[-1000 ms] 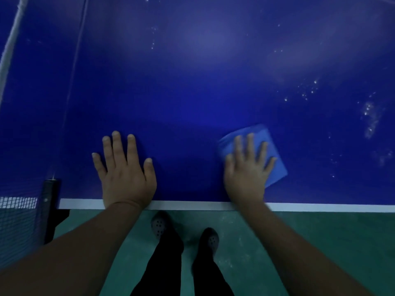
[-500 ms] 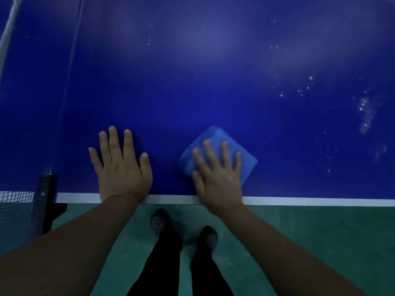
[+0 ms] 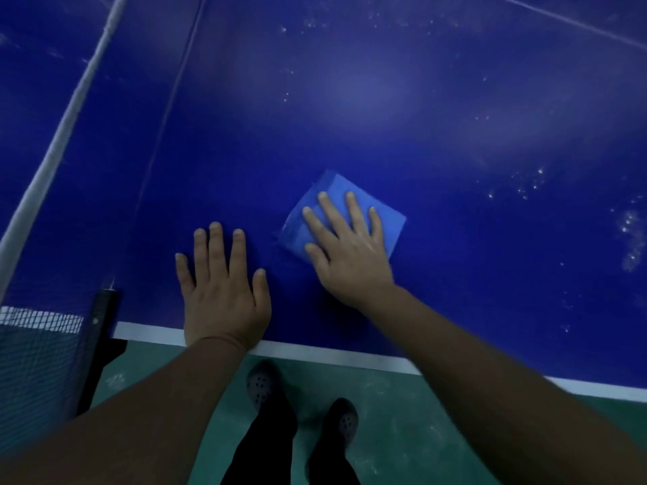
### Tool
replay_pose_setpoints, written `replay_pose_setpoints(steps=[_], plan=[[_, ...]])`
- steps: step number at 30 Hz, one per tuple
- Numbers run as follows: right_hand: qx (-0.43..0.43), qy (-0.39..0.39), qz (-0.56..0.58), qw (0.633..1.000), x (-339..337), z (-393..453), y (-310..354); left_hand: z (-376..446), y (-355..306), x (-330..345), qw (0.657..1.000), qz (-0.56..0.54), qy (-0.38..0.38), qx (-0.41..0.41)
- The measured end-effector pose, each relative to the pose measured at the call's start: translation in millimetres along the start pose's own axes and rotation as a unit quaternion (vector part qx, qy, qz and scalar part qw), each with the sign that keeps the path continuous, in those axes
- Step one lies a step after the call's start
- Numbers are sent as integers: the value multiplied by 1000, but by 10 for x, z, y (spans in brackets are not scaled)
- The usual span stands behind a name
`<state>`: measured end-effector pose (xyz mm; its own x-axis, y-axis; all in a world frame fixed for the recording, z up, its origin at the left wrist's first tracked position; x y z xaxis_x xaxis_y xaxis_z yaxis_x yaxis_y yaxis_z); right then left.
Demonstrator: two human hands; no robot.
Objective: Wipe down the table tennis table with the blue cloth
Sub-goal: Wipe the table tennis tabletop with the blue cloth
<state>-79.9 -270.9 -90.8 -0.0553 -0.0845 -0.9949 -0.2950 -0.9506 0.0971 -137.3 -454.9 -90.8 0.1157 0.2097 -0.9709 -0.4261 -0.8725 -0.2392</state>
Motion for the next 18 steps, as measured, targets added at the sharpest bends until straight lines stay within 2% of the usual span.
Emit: replay_pose_setpoints(steps=[1, 2, 5, 7, 8, 10, 12, 14, 16, 18], plan=[[-9, 9, -1, 1000, -21, 87, -186, 2, 1, 6, 1000, 0, -1, 1], [22, 11, -16, 1000, -44, 183, -476, 1, 7, 11, 1000, 3, -3, 1], [231, 16, -16, 973, -162, 415, -1390, 2, 13, 28, 1000, 16, -7, 3], [327, -12, 8, 945, -187, 494, -1430, -1, 18, 35, 1000, 22, -5, 3], [337, -22, -3, 941, -168, 537, -1235, -3, 20, 37, 1000, 24, -5, 3], [254, -36, -12, 967, -99, 625, -620, -8, 21, 31, 1000, 26, -9, 2], [91, -26, -6, 995, -3, 662, -38, -8, 16, 25, 1000, 23, -17, 2], [-24, 3, -3, 1000, 28, 809, -3, -2, 15, 29, 1000, 18, -20, 1], [-34, 3, -35, 999, -22, 1075, -425, -7, 32, 27, 1000, 10, -24, -7], [22, 11, -61, 998, -95, 1310, -932, -7, 42, 11, 999, -9, -28, -21]])
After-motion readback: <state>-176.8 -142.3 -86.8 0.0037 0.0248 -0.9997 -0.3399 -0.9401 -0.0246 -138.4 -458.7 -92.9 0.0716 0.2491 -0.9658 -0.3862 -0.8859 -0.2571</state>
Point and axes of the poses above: each hand's wrist, its own z-axis towards the middle knuckle, its own x-axis out of the palm, y = z × x, the point moved 6 cm from there along z, towards the middle knuckle, and after that the axes turned 8 degrees about -y, right-handed, at the moved point
